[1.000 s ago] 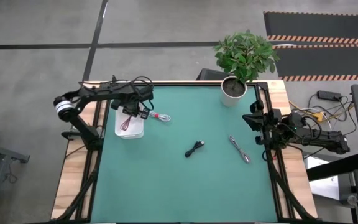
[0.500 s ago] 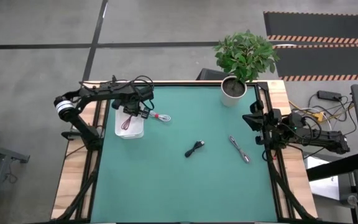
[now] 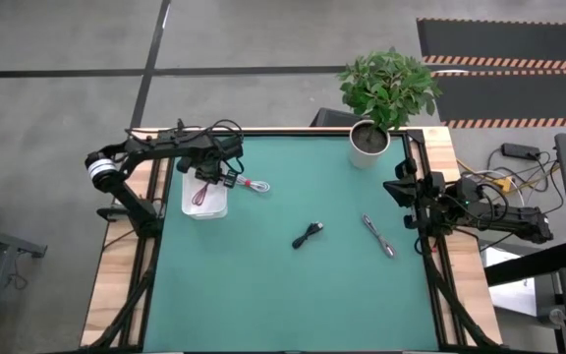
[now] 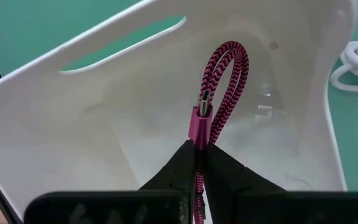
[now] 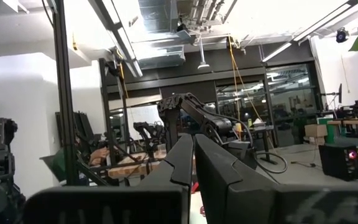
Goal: Pick and place USB-C Cables
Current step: Put the red charger cable into the white bin
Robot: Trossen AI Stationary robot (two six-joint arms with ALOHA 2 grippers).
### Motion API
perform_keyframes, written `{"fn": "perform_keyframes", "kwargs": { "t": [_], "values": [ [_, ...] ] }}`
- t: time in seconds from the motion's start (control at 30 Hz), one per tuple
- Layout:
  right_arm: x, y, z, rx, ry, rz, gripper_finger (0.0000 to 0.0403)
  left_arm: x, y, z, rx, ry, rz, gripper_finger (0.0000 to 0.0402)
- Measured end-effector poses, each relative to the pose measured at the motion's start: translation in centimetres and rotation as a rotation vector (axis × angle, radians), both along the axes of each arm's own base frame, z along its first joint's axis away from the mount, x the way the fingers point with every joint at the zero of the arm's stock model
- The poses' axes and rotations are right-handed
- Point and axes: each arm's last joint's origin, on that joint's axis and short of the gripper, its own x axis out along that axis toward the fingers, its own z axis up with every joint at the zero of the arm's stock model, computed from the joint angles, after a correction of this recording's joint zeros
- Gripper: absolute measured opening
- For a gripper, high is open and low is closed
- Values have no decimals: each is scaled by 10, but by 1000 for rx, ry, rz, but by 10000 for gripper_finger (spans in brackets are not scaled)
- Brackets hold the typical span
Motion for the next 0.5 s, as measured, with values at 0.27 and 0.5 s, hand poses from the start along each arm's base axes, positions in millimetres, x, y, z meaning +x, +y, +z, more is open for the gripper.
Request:
{"fn": "perform_keyframes", "kwargs": {
  "t": [0.27, 0.5],
  "values": [
    [0, 0, -1, -1, 6, -1, 9, 0, 0, 0, 1, -1, -4, 8],
    [0, 0, 0, 2, 5, 1, 9, 0, 0, 0, 3, -3, -2, 8]
  ]
}}
